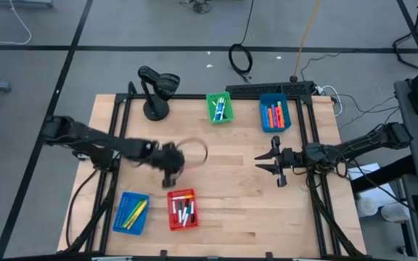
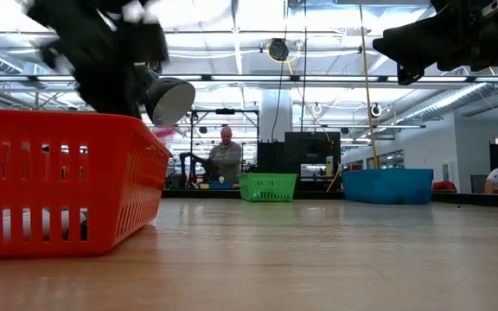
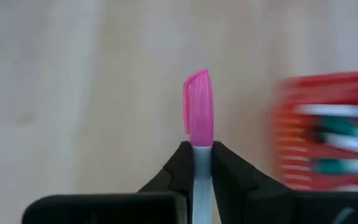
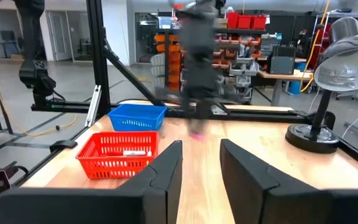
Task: Pick & Place Markers
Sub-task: Put the pink mini marker into the red bin, then return to Home Position
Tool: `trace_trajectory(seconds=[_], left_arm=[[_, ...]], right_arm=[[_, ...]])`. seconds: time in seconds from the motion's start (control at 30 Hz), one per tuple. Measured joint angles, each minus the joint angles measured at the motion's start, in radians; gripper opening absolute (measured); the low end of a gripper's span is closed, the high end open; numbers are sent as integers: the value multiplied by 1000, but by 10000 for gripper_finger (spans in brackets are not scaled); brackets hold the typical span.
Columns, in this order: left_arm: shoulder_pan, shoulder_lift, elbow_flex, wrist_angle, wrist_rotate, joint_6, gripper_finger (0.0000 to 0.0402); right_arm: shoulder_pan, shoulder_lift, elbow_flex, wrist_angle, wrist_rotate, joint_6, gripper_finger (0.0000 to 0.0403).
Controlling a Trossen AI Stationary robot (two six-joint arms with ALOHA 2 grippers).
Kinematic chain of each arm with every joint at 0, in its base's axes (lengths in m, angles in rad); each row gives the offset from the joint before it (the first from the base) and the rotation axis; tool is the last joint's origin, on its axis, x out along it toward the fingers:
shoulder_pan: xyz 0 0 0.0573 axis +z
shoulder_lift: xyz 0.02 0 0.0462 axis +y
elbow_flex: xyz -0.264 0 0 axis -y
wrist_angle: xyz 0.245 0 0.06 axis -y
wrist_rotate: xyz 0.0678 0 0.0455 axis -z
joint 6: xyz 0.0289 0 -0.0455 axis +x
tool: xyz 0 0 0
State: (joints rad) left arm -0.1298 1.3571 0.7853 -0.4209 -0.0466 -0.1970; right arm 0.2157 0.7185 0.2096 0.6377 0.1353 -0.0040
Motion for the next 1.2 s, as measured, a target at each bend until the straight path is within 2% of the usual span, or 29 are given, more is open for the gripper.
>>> trace_trajectory(seconds=[0.23,0.43,0.6,0.83,1.2], left_arm=[[-325,-52,1,186,-113,-75,37],[-475,30,3,318,-194,-123,42],[-493,86,2,319,-219,-205,85],[-478,83,3,327,-217,-228,138],[-472,81,3,347,-217,-179,158]], right_arm=[[0,0,0,10,2,15,95],[0,0,0,16,3,19,95],[0,0,0,16,3,19,95],[0,0,0,16,3,19,95],[0,0,0,17,1,18,95]])
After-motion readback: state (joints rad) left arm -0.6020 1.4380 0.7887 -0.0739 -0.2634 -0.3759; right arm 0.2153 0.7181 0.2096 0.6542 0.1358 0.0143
